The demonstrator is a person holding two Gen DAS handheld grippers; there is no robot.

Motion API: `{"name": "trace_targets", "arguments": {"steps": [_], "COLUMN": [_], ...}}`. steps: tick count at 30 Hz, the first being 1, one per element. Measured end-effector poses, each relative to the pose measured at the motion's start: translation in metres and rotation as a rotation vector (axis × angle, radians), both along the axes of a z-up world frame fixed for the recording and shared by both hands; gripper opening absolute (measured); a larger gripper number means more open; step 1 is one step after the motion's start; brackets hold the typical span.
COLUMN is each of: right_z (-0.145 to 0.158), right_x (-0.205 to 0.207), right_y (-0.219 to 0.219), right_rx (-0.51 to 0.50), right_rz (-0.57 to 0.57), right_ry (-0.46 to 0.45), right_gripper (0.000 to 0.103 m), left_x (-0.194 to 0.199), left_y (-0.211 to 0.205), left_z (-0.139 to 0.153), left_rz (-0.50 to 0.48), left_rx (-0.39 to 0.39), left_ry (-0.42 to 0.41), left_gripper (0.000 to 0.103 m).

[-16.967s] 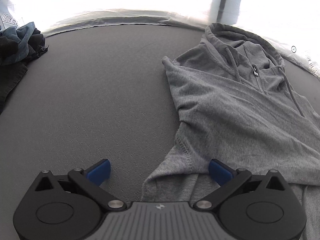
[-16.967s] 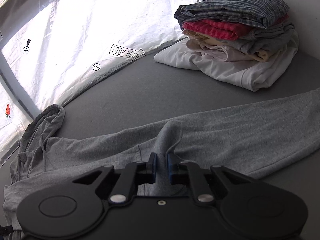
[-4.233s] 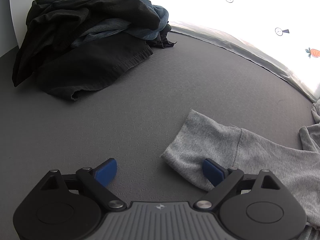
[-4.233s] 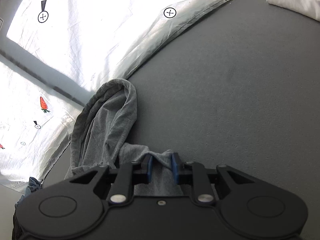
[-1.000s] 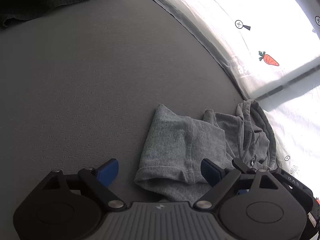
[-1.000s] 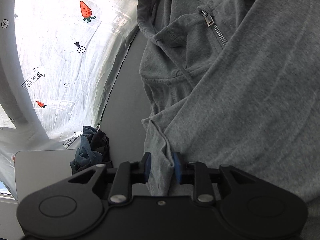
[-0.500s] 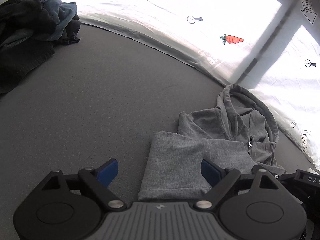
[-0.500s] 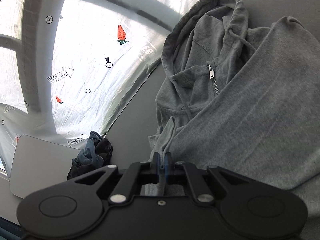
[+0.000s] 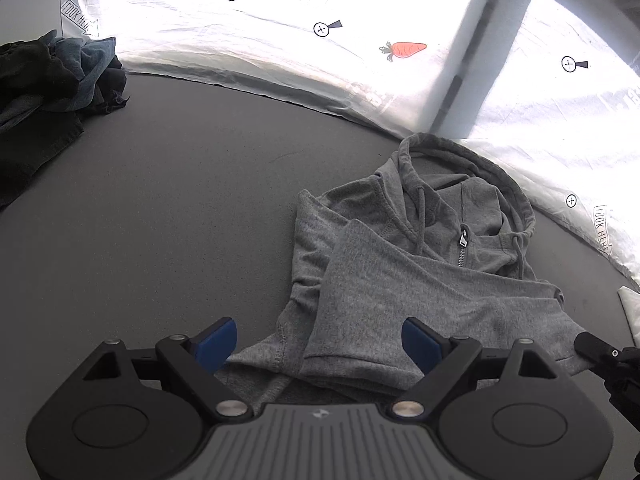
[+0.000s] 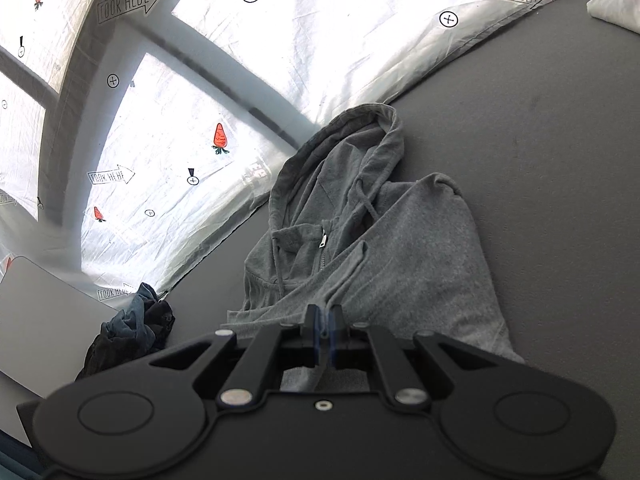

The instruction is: Fold clothes

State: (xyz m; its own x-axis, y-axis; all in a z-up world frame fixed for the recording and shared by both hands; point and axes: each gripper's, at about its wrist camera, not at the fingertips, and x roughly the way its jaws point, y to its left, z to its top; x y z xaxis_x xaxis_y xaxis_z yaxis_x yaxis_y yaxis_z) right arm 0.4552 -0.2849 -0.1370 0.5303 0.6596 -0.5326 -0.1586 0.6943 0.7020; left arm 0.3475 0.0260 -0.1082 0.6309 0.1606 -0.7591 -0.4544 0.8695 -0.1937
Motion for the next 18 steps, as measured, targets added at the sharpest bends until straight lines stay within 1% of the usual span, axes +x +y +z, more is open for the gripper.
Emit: {"name": "trace_targets", "arguments": {"steps": [5, 8, 12, 16, 18], "right_z": [-0.001, -0.006, -0.015, -0.028, -0.032], "right_x": [-0.004, -0.004, -0.005, -0.01, -0.01], "right_y": [-0.021, -0.021, -0.018, -0.009, -0.008], "right_rx": [-0.04, -0.096, -0.184, -0.282, -0.301], "right_rz": [-0.007, 0.013, 0.044, 0.075, 0.08], "right_ry": [-0.019, -0.025, -0.026, -0.017, -0.011], "right_gripper": [0.005, 0.005, 0.005, 0.005, 0.006], "left_x": [-0.002, 0.0, 0.004, 0.004, 0.002], "left_y": [-0.008, -0.011, -0.007, 0.003, 0.005], "left_z": [-0.007, -0.013, -0.03, -0.04, -0.044], "left_rz": [0.026, 0.029, 0.036, 0.043, 0.041], "left_rx": [0.025, 0.05, 0.088, 0.067, 0.051], "left_ry": [0.022, 0.046, 0.125, 0.157, 0.153], "left_gripper": [0.089, 0.089, 0.089, 0.091, 0.091]}}
